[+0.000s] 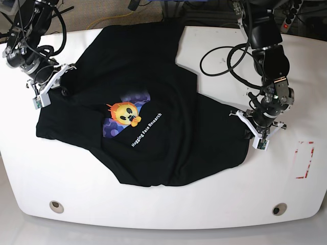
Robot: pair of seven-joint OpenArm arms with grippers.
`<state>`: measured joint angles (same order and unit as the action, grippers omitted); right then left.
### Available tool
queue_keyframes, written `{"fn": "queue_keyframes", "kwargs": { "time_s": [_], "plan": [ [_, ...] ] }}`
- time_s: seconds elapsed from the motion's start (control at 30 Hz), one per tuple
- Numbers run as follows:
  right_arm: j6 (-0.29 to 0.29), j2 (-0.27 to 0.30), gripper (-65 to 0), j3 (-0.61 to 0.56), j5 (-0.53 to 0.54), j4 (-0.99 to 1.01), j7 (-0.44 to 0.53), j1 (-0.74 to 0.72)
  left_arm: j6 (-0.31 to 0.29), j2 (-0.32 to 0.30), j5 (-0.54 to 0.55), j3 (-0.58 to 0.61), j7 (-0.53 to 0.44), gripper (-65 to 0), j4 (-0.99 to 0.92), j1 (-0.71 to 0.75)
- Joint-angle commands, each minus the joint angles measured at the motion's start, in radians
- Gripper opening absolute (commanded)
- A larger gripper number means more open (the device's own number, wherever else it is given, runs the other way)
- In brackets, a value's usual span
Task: Fold the T-shirt properly
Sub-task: 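Lift the shirt by the hem and shake it out, laying it flat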
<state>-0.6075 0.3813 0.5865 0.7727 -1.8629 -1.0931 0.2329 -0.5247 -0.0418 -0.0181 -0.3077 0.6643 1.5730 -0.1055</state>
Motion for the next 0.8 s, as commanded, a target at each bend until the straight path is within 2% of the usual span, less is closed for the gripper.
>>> {"fn": "queue_keyframes", "kwargs": {
  "time_s": [0.0,0.23,0.3,0.47,0.63,0.77],
  "plan": [
    [-0.004,0.044,-65.0,0.003,0.018,0.019,0.026,-0.056,0.001,-0.010,0.007,-0.003,0.008,-65.0,0.099,0.005],
    [-0.004,0.101,-65.0,-0.003,0.020,0.200,0.026,-0.277,0.005,-0.010,0.005,-0.003,0.065,-65.0,0.320,0.017],
    [-0.004,0.126,-65.0,-0.036,0.021,0.250,0.026,-0.341,0.005,-0.007,0.005,-0.002,0.073,-65.0,0.353,0.003],
    [-0.004,0.172,-65.0,-0.112,0.017,0.352,0.026,-0.508,0.005,-0.003,0.004,-0.002,0.136,-65.0,0.370,-0.089],
    [-0.004,0.180,-65.0,-0.178,0.017,0.513,0.026,-0.703,0.007,-0.005,0.004,-0.003,0.216,-65.0,0.370,-0.213],
    [-0.004,0.204,-65.0,-0.248,0.017,0.616,0.026,-0.850,0.008,-0.003,0.004,-0.003,0.242,-65.0,0.369,-0.310]
  ]
}}
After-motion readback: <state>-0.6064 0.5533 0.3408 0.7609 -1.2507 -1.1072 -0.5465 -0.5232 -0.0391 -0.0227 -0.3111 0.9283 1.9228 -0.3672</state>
